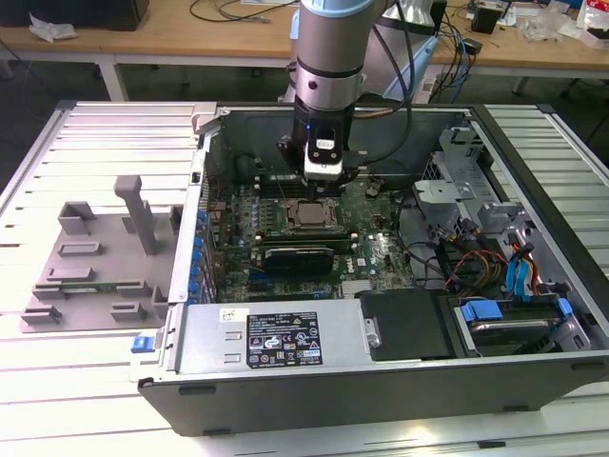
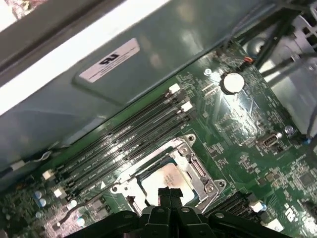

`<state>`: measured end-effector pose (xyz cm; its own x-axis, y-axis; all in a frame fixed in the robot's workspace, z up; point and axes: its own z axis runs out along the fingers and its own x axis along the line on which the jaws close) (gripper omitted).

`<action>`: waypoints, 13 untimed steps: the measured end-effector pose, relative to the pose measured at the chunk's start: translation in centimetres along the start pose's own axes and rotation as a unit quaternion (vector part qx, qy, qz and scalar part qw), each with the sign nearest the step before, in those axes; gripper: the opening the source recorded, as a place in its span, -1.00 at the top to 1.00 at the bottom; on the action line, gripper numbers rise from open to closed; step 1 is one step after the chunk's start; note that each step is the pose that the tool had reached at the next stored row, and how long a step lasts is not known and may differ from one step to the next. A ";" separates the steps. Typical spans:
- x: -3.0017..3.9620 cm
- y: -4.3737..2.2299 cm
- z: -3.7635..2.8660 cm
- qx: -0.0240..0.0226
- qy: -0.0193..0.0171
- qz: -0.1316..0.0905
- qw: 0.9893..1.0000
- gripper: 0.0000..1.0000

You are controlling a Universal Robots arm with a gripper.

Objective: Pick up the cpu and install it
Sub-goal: 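Close the cpu cover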

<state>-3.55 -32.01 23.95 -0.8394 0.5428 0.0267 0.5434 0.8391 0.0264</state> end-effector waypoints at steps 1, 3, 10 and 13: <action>0.01 0.00 0.00 0.000 0.000 -0.012 1.000 0.79; 0.02 -0.01 0.00 0.001 0.001 -0.036 0.999 0.79; 0.04 -0.02 0.02 0.003 0.003 -0.109 0.994 0.79; 0.04 -0.03 0.03 0.004 0.004 -0.147 0.989 0.79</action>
<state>-3.60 -32.01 23.92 -0.9611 0.2749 0.0266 0.2756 0.9609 0.0264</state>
